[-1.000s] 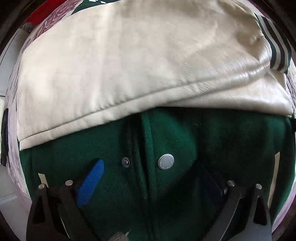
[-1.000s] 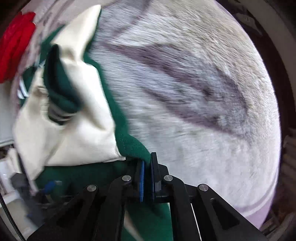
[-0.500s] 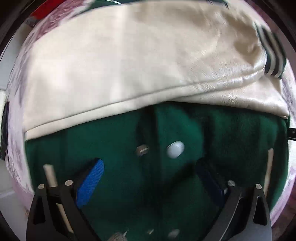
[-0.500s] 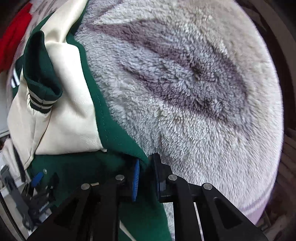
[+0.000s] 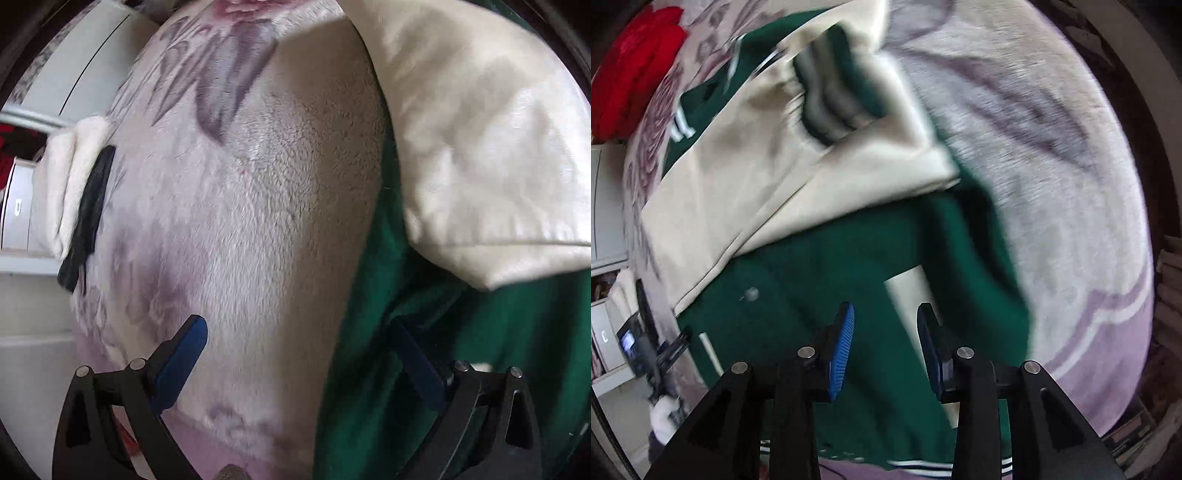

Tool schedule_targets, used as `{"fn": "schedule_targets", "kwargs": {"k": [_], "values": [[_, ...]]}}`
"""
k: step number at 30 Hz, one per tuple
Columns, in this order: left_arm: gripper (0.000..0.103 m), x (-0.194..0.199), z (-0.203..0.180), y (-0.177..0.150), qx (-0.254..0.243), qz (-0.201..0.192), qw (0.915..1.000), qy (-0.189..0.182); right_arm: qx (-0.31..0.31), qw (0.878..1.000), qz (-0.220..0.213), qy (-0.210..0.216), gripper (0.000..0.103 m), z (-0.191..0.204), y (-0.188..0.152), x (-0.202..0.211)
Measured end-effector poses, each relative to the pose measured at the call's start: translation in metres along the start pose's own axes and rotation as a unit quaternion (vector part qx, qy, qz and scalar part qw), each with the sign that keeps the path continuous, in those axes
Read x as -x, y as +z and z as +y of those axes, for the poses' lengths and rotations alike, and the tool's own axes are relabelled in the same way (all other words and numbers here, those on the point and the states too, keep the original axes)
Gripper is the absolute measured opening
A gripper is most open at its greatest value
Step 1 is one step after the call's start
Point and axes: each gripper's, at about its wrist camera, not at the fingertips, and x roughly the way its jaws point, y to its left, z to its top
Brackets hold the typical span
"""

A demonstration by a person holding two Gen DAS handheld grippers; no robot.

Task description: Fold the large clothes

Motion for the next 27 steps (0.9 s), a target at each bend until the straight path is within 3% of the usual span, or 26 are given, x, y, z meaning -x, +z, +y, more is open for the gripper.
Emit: {"fn": "schedule_targets", "kwargs": {"k": [5, 10, 14, 18, 21, 24, 27], "values": [[0.103, -0.018, 0.042, 0.004, 0.044, -0.008, 0.9985, -0.032, -0.018, 0.999, 0.017, -0.032, 0.038, 0.017, -0.030, -0.027], [0.103, -0.025, 0.053, 0.008, 0.053, 0.004, 0.9951, -0.083, -0.029, 0.998, 0.015, -0.053, 0.038, 0.008, -0.056, -0.024], [0.103, -0.019, 0.060, 0.004, 0.047, 0.003, 0.9949, -0.090, -0.061, 0.997, 0.020, -0.041, 0.038, -0.009, -0.077, -0.014], [0.103, 0.008, 0.063, -0.011, 0.032, -0.027, 0.9947, -0.094, -0.098, 0.995, 0.001, -0.033, 0.038, -0.044, -0.087, 0.005], [0.103, -0.011, 0.048, -0.018, -0.008, -0.020, 0.9987, -0.046, -0.121, 0.992, 0.004, -0.032, 0.038, -0.069, -0.098, 0.014], [0.103, -0.030, 0.063, -0.017, 0.033, 0.002, 0.9944, -0.101, -0.133, 0.990, 0.038, -0.025, 0.038, -0.087, -0.119, 0.002], [0.103, -0.017, 0.066, -0.018, 0.028, -0.002, 0.9958, -0.087, -0.113, 0.991, 0.067, -0.027, 0.038, -0.079, -0.140, -0.032]]}}
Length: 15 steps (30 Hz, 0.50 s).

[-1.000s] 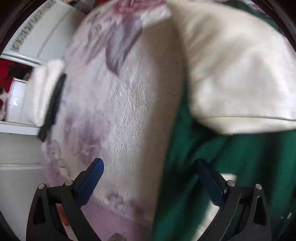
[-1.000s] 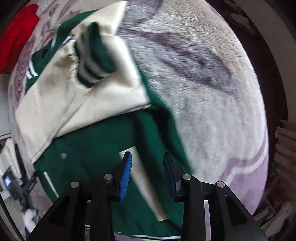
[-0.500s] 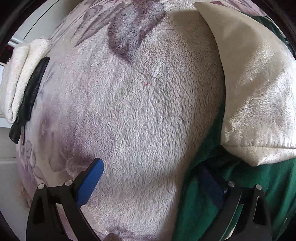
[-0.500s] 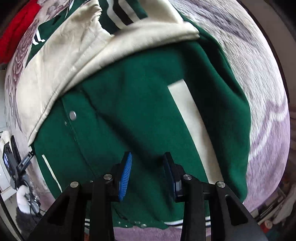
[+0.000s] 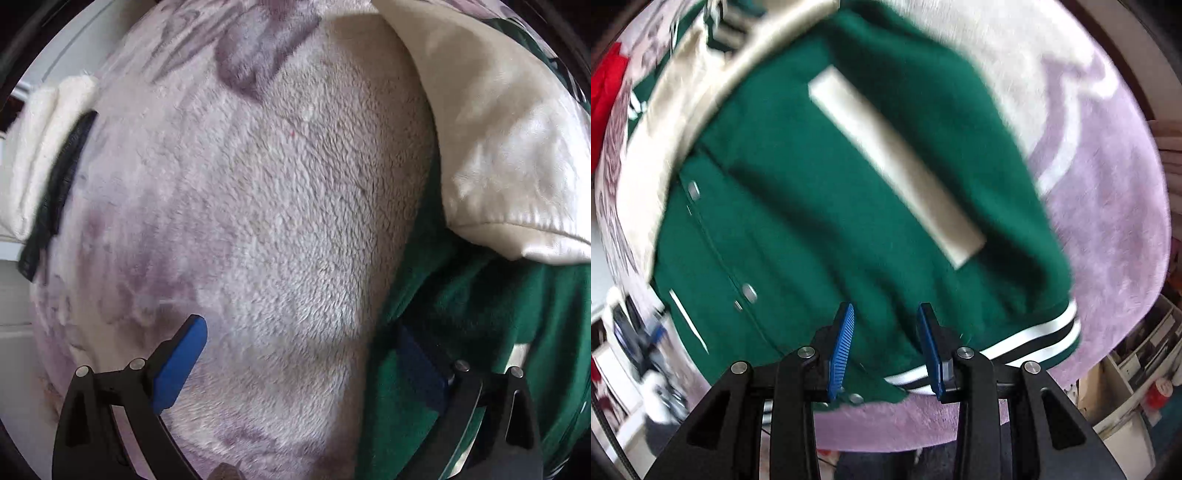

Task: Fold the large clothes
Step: 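Smooth the folded jacket and move both grippers along its side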

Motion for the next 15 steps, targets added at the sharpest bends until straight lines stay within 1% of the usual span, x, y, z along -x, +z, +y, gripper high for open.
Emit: {"fn": "schedule_targets", "kwargs": {"k": [1, 3, 4, 5, 6, 7, 9, 11, 13, 15], "values": [[0.103, 0.009, -0.001, -0.004, 0.000, -0.005, 1.0000, 0.007, 0.006, 1.000, 0.012, -0.005, 0.038, -0.001, -0.003, -0.013], [0.103, 0.025, -0.005, -0.014, -0.003, -0.008, 1.0000, 0.005, 0.021, 0.998, 0.048, -0.021, 0.038, -0.003, -0.010, -0.041], [0.103, 0.038, -0.010, -0.022, -0.006, -0.013, 0.9999, 0.001, 0.021, 0.998, 0.044, -0.024, 0.038, -0.003, -0.011, -0.041], [0.103, 0.048, -0.016, -0.029, -0.010, -0.019, 0.9998, -0.002, 0.020, 0.999, 0.040, -0.028, 0.038, -0.002, -0.012, -0.034], [0.103, 0.061, -0.025, -0.038, -0.018, -0.026, 0.9995, -0.005, 0.019, 0.999, 0.037, -0.022, 0.038, -0.001, -0.013, -0.026], [0.103, 0.073, -0.037, -0.045, -0.026, -0.032, 0.9991, -0.007, 0.015, 0.999, 0.029, -0.007, 0.038, 0.002, -0.015, -0.017], [0.103, 0.095, -0.058, -0.061, -0.041, -0.047, 0.9980, -0.010, 0.003, 1.000, 0.001, 0.031, 0.038, -0.003, -0.014, 0.014], [0.103, 0.111, -0.089, -0.075, -0.062, -0.058, 0.9964, -0.005, 0.004, 0.998, -0.034, 0.045, 0.039, -0.012, -0.007, 0.054], [0.103, 0.115, -0.105, -0.080, -0.073, -0.066, 0.9951, 0.001, 0.014, 0.998, -0.058, 0.036, 0.042, -0.017, 0.008, 0.080], [0.103, 0.117, -0.133, -0.085, -0.087, -0.065, 0.9940, 0.013, 0.028, 0.996, -0.082, 0.022, 0.043, -0.028, 0.037, 0.103]]}}
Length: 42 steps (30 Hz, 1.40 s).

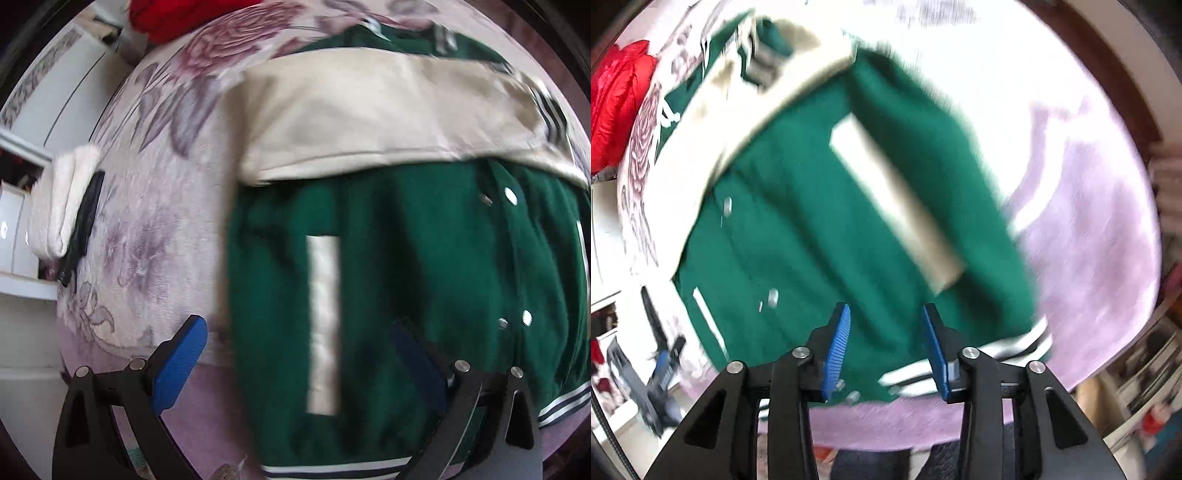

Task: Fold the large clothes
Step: 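Smooth the folded jacket and move both grippers along its side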

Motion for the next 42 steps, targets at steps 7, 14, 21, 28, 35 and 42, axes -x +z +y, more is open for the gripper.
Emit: {"fn": "schedule_targets", "kwargs": {"k": [7, 14, 21, 28, 35, 42], "values": [[0.103, 0.000, -0.083, 0.013, 0.007, 0.008, 0.9979, 0.064, 0.059, 0.998, -0.005, 0.018, 0.043, -0.023, 0.150, -0.015], [0.103, -0.028, -0.133, 0.020, 0.005, 0.050, 0.9905, 0.128, 0.164, 0.986, 0.014, -0.016, 0.005, 0.004, 0.204, -0.061], [0.103, -0.044, -0.142, 0.017, 0.000, 0.076, 0.9858, 0.149, 0.095, 0.992, 0.061, 0.054, 0.013, -0.029, 0.218, -0.067], [0.103, -0.026, -0.150, 0.009, 0.011, 0.067, 0.9846, 0.161, 0.150, 0.984, 0.083, 0.038, 0.018, -0.060, 0.221, -0.076], [0.103, 0.043, -0.215, -0.016, -0.040, 0.035, 0.9876, 0.148, 0.272, 0.960, 0.035, -0.060, 0.083, -0.082, 0.182, 0.008], [0.103, 0.092, -0.332, -0.058, -0.127, 0.012, 0.9839, 0.125, 0.226, 0.960, -0.004, -0.164, 0.083, -0.191, 0.163, 0.067]]}}
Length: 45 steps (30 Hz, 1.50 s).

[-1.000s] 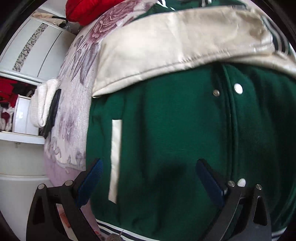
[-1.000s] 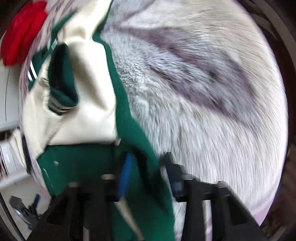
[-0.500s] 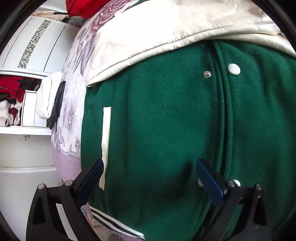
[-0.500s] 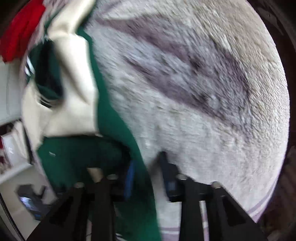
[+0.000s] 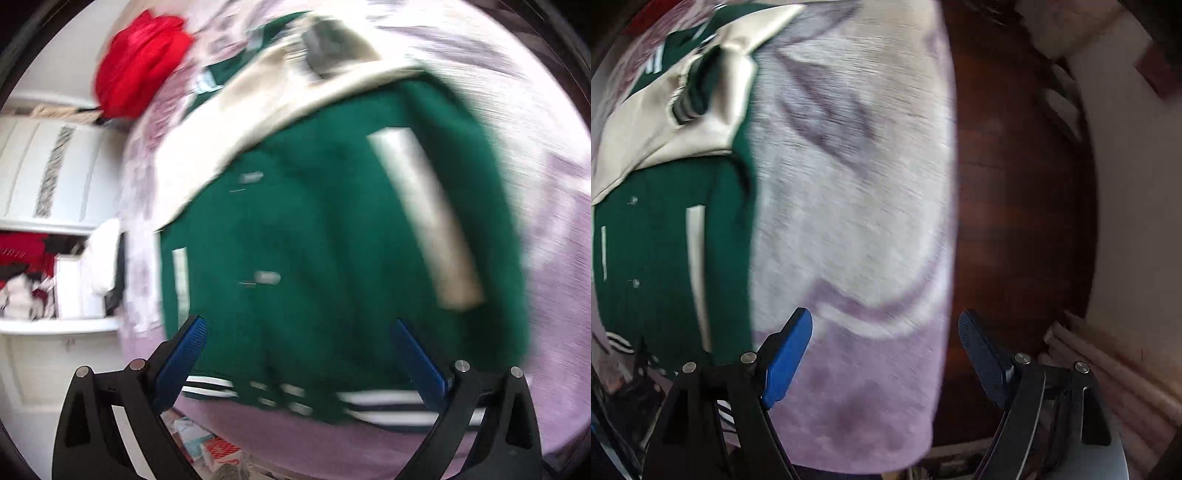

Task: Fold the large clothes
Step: 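Smooth the folded jacket and move both grippers along its side, then grasp the striped hem with both grippers and lift it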

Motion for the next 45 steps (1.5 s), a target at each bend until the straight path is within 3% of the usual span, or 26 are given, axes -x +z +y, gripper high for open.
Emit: {"fn": "schedule_targets", "kwargs": {"k": [3, 5, 11, 16, 19, 23, 24, 25, 26, 27, 29, 33, 35, 39, 42, 45], "values": [[0.103, 0.018, -0.049, -0.007, -0.031, -0.007, 0.9991, -0.027, -0.064, 0.998, 0.011, -0.002, 0.083, -0.053, -0.018, -0.002], [0.103, 0.025, -0.080, -0.011, -0.059, -0.020, 0.9980, -0.015, -0.096, 0.995, 0.013, -0.014, 0.083, -0.068, -0.034, 0.001], [0.103, 0.003, -0.144, -0.017, -0.117, 0.008, 0.9931, -0.004, -0.153, 0.988, 0.018, -0.025, 0.083, -0.107, -0.054, -0.003], [0.103, -0.029, -0.139, -0.006, -0.103, 0.043, 0.9936, 0.014, -0.156, 0.987, 0.017, -0.013, 0.083, -0.104, -0.043, -0.010], [0.103, -0.029, -0.117, 0.002, -0.092, 0.021, 0.9928, 0.074, -0.139, 0.990, 0.010, -0.005, 0.083, -0.085, -0.024, -0.013], [0.101, -0.033, -0.088, 0.008, -0.057, 0.023, 0.9953, 0.074, -0.118, 0.993, -0.003, 0.018, 0.083, -0.050, 0.008, -0.014], [0.097, -0.035, -0.084, 0.009, -0.052, 0.024, 0.9959, 0.071, -0.114, 0.993, -0.007, 0.027, 0.083, -0.041, 0.017, -0.016], [0.075, -0.035, -0.080, 0.009, -0.047, 0.020, 0.9964, 0.068, -0.110, 0.993, -0.010, 0.035, 0.083, -0.034, 0.024, -0.017], [0.034, -0.036, -0.076, 0.009, -0.039, 0.019, 0.9970, 0.064, -0.099, 0.994, -0.015, 0.047, 0.083, -0.022, 0.038, -0.017], [0.022, -0.038, -0.070, 0.009, -0.030, 0.022, 0.9973, 0.064, -0.090, 0.994, -0.019, 0.060, 0.083, -0.012, 0.048, -0.018], [0.023, -0.038, -0.055, 0.011, -0.005, 0.015, 0.9986, 0.050, -0.067, 0.992, -0.027, 0.100, 0.083, 0.007, 0.069, -0.020], [0.022, -0.035, -0.037, 0.008, 0.017, 0.003, 0.9985, 0.053, -0.032, 0.972, -0.037, 0.231, 0.083, 0.045, 0.113, -0.027], [0.022, -0.032, -0.030, 0.006, 0.018, -0.010, 0.9971, 0.073, -0.014, 0.948, -0.015, 0.317, 0.083, 0.073, 0.141, -0.045], [0.022, -0.030, -0.019, 0.002, 0.015, -0.029, 0.9940, 0.105, 0.000, 0.913, 0.002, 0.408, 0.086, 0.123, 0.192, -0.068], [0.022, -0.038, -0.009, 0.002, 0.013, -0.028, 0.9941, 0.104, -0.017, 0.887, 0.004, 0.462, 0.099, 0.150, 0.224, -0.080], [0.022, -0.044, -0.005, 0.003, 0.016, -0.022, 0.9952, 0.095, -0.016, 0.891, 0.014, 0.453, 0.100, 0.180, 0.254, -0.096]]}}
